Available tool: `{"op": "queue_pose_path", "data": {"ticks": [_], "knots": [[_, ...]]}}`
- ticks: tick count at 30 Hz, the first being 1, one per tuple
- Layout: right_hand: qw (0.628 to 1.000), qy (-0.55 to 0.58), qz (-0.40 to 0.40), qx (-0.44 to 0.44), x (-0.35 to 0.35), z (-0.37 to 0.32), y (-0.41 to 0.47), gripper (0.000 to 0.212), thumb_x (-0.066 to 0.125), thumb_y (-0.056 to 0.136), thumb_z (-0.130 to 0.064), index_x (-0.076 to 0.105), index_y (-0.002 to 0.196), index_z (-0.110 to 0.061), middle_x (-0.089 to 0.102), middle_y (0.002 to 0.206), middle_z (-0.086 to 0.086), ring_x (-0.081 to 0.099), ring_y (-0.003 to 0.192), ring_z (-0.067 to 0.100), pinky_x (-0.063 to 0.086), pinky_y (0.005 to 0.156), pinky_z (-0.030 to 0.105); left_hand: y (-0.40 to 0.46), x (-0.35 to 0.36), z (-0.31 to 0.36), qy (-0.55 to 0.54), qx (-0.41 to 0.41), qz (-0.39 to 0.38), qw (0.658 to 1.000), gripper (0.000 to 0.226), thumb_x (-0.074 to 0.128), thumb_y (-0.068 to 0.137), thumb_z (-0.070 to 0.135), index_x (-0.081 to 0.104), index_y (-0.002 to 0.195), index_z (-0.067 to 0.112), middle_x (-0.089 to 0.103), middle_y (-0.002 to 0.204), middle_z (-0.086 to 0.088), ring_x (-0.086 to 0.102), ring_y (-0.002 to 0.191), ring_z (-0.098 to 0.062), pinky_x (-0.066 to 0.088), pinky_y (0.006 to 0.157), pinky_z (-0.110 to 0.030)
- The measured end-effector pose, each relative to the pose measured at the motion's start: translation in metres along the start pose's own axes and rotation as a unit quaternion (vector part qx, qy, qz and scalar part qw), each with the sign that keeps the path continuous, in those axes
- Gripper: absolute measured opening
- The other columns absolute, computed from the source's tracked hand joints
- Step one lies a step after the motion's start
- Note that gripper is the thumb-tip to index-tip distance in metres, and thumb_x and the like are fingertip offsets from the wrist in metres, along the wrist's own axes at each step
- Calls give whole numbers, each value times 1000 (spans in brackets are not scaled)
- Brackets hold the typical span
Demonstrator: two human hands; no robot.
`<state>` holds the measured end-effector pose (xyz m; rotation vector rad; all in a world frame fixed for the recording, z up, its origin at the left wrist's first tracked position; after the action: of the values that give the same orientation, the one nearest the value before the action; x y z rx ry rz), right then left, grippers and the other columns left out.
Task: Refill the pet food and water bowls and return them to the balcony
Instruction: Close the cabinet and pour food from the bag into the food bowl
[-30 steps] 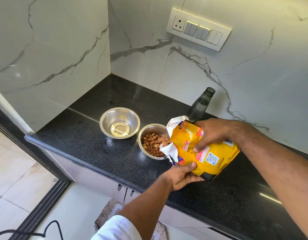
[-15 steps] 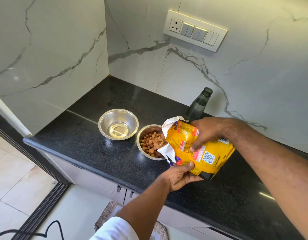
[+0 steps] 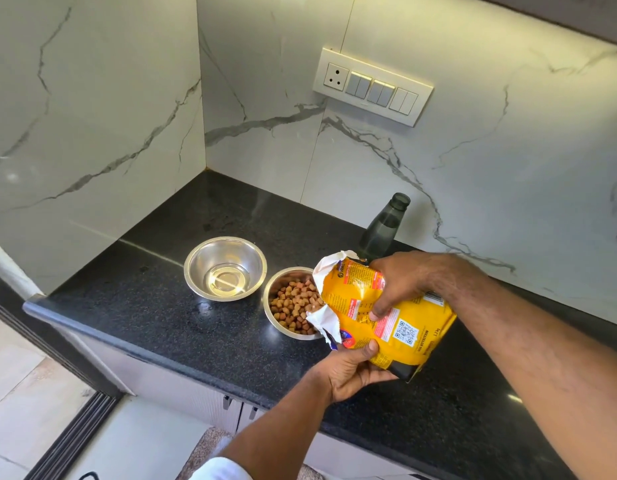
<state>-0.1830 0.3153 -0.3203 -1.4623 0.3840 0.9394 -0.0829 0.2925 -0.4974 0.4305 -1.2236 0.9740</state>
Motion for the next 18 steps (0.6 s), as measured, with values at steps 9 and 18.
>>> {"op": "queue_pose_path", "data": {"ticks": [9, 18], "knots": [[1000, -4, -2, 1, -7, -9, -8, 86, 88, 69, -59, 49, 140, -30, 67, 129, -4, 70, 106, 19, 59, 93, 39, -6, 10, 1, -15, -9, -12, 1000, 85, 94, 64, 11, 54, 139, 8, 64, 138, -23, 64, 123, -43, 60, 88, -60], [1000, -9, -3, 1, -11, -19, -19, 83, 88, 72, -55, 50, 141, -28, 67, 131, -3, 69, 108, 19, 57, 91, 36, -17, 16, 2, -22, -4, -6, 1000, 89, 97, 61, 12, 54, 139, 8, 64, 137, -23, 65, 122, -43, 60, 87, -60]]}}
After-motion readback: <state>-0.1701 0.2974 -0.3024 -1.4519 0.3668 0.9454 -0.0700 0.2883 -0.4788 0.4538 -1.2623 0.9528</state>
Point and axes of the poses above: each hand's wrist, its own y-axis towards the middle knuckle, its own x-axis out of the palm, z = x × y, the point moved 7 cm from there along y, towards the middle knuckle
